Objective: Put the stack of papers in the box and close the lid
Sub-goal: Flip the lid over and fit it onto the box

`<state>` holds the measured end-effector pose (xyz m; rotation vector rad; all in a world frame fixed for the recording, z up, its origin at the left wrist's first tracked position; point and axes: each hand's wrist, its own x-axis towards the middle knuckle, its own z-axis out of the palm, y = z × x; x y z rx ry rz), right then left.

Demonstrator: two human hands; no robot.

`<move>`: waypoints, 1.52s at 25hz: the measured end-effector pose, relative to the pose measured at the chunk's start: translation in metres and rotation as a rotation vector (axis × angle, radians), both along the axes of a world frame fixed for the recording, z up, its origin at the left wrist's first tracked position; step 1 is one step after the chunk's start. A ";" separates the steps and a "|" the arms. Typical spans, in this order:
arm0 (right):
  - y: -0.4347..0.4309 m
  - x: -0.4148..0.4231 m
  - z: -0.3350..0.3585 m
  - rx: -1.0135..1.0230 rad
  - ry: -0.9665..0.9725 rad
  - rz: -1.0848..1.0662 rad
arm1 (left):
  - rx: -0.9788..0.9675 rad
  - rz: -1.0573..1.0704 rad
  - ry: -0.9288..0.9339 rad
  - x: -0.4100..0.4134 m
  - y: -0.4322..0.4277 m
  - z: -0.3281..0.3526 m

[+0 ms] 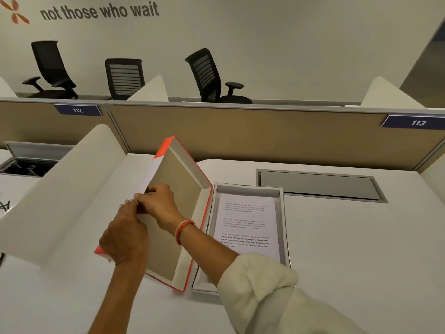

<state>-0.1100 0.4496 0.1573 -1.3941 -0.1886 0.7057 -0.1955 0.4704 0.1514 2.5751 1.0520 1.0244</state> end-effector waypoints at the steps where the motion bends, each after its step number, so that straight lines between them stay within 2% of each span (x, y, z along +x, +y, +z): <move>1: -0.003 0.001 0.001 0.001 0.008 -0.004 | -0.038 -0.010 0.017 -0.001 -0.006 0.005; 3: -0.012 0.006 0.004 -0.009 -0.002 -0.014 | -0.146 -0.061 0.062 -0.004 -0.011 0.013; 5: -0.027 0.012 0.008 -0.017 -0.015 -0.021 | -0.301 -0.166 -0.011 -0.010 -0.002 0.022; 8: -0.059 0.022 0.019 0.009 0.016 -0.023 | -0.730 -0.320 -0.214 -0.016 0.024 0.033; 9: -0.071 0.024 0.024 0.013 0.023 -0.025 | -0.843 -0.334 -0.216 -0.014 0.033 0.028; 13: -0.120 0.023 0.044 0.043 0.039 -0.030 | -1.130 -0.316 0.003 0.009 0.053 -0.032; 17: -0.166 0.016 0.050 0.164 0.080 0.005 | -1.646 -0.348 0.140 0.023 0.054 -0.097; 19: -0.191 0.015 0.045 0.209 0.101 0.015 | -1.815 -0.440 0.149 0.024 0.047 -0.114; 21: -0.218 0.016 0.035 0.235 0.120 0.003 | -1.809 -0.475 0.125 0.027 0.038 -0.122; 24: -0.260 0.017 0.015 0.153 0.104 -0.013 | -1.633 -0.473 0.115 0.032 0.026 -0.121; 30: -0.309 0.013 -0.037 -0.392 -0.083 -0.137 | -1.219 -0.577 0.203 0.044 -0.007 -0.114; 35: -0.318 0.012 -0.098 -0.689 -0.207 -0.264 | -0.903 -0.613 0.295 0.057 -0.039 -0.118; 38: -0.323 0.010 -0.128 -0.765 -0.211 -0.293 | -0.786 -0.627 0.335 0.064 -0.051 -0.121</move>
